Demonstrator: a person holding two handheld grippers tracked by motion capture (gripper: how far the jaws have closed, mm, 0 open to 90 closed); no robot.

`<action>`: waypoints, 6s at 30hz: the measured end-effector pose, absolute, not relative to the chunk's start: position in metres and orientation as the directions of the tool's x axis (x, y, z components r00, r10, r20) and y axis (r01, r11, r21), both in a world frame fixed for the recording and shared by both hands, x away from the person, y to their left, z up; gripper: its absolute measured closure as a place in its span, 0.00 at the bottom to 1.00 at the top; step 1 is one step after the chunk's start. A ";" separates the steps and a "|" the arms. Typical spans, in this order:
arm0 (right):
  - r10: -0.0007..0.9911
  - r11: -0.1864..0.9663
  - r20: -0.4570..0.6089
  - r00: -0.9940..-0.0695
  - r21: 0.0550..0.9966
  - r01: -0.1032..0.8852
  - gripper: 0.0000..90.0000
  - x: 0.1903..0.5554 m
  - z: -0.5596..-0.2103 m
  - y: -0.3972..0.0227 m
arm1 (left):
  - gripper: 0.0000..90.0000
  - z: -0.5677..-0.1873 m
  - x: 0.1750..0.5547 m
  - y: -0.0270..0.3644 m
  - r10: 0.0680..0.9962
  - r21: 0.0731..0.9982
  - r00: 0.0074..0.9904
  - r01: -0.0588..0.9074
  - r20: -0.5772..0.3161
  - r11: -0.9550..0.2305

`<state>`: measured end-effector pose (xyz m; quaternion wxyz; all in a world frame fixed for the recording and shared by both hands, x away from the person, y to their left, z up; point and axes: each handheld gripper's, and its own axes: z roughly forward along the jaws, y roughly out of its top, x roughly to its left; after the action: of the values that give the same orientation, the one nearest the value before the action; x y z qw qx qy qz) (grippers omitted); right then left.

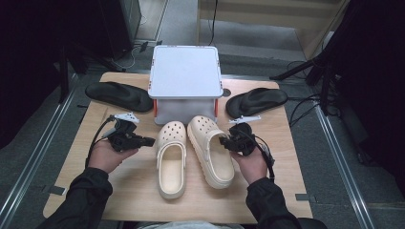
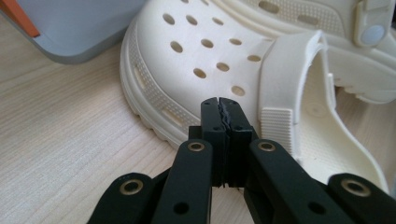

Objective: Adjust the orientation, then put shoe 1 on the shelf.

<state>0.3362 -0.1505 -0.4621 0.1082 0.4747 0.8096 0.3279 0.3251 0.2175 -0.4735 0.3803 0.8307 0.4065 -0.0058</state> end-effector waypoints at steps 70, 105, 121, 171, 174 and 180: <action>0.653 0.348 0.256 -0.713 0.734 0.583 0.59 0.265 -0.463 -0.128 | 0.97 -0.422 0.355 0.204 0.624 0.657 0.709 0.646 -0.327 -0.389; 0.660 0.361 0.247 -0.710 0.724 0.587 0.56 0.263 -0.483 -0.113 | 0.98 -0.370 0.452 0.201 0.680 0.666 0.684 0.639 -0.264 -0.384; 0.707 0.350 0.221 -0.672 0.715 0.605 0.50 0.271 -0.485 -0.092 | 0.99 -0.373 0.452 0.195 0.689 0.672 0.691 0.619 -0.220 -0.406; 0.775 0.303 0.246 -0.582 0.663 0.684 0.73 0.334 -0.459 -0.067 | 0.99 -0.377 0.449 0.202 0.682 0.693 0.684 0.624 -0.259 -0.362; 0.774 0.298 0.247 -0.583 0.671 0.680 0.73 0.344 -0.455 -0.065 | 0.99 -0.377 0.449 0.203 0.682 0.693 0.683 0.625 -0.261 -0.360; 0.776 0.299 0.235 -0.586 0.680 0.669 0.73 0.362 -0.453 -0.060 | 0.99 -0.377 0.448 0.202 0.688 0.692 0.681 0.623 -0.251 -0.364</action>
<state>0.3618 -0.0605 -0.4534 0.0691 0.4499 0.8028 0.3850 0.4484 0.2017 -0.3767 0.4002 0.8248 0.3974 0.0404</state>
